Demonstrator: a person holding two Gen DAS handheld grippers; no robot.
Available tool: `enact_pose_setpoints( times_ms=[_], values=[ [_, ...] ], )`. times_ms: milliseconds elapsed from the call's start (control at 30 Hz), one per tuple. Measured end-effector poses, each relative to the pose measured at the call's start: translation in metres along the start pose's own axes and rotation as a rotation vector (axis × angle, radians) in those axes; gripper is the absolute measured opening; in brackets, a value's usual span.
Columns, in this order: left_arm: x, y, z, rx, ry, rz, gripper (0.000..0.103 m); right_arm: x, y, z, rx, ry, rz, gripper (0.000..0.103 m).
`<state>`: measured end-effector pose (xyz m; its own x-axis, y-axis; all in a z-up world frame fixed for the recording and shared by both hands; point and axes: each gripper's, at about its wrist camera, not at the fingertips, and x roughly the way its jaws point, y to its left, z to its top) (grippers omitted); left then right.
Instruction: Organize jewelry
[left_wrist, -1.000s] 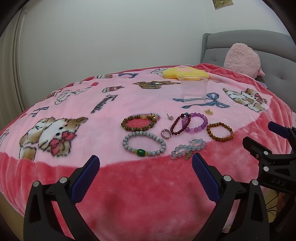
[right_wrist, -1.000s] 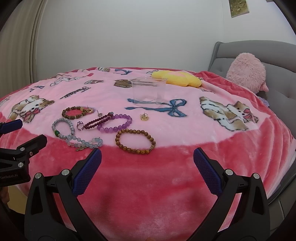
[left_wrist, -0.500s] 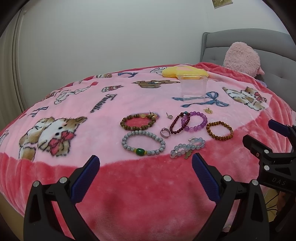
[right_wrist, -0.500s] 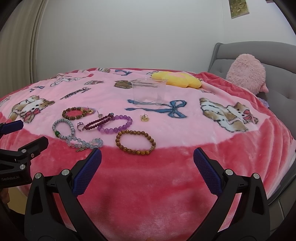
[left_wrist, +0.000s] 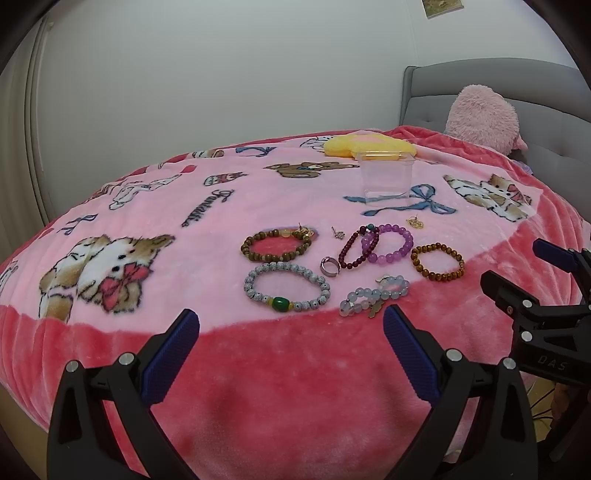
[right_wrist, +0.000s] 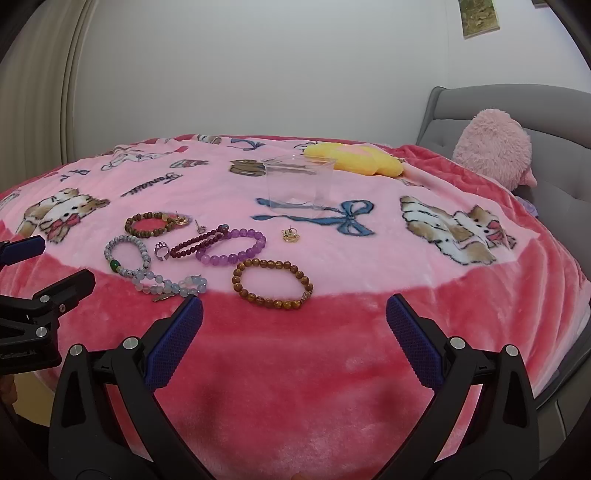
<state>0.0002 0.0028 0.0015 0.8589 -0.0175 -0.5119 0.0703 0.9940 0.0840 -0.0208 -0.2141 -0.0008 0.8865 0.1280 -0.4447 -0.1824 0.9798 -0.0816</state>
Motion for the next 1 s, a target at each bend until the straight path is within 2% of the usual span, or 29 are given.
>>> enact_pose_setpoints(
  times_ms=[400,700,800,900,1000],
  values=[
    [-0.004,0.000,0.001,-0.013,-0.008,-0.014,0.098,0.000,-0.002,0.002,0.010,-0.022,-0.005,0.095],
    [0.002,0.026,0.005,-0.118,-0.075,-0.047,0.098,0.006,-0.008,0.006,0.033,-0.054,-0.036,0.095],
    [0.013,0.041,0.007,-0.133,-0.088,-0.060,0.098,0.016,-0.008,0.007,0.010,-0.042,-0.010,0.095],
    [0.026,0.055,0.010,-0.140,-0.068,0.002,0.098,0.026,-0.006,0.011,-0.042,-0.056,-0.013,0.095],
    [0.041,0.065,0.014,-0.153,-0.032,-0.010,0.098,0.034,0.000,0.015,-0.112,-0.101,-0.057,0.095]
  ],
)
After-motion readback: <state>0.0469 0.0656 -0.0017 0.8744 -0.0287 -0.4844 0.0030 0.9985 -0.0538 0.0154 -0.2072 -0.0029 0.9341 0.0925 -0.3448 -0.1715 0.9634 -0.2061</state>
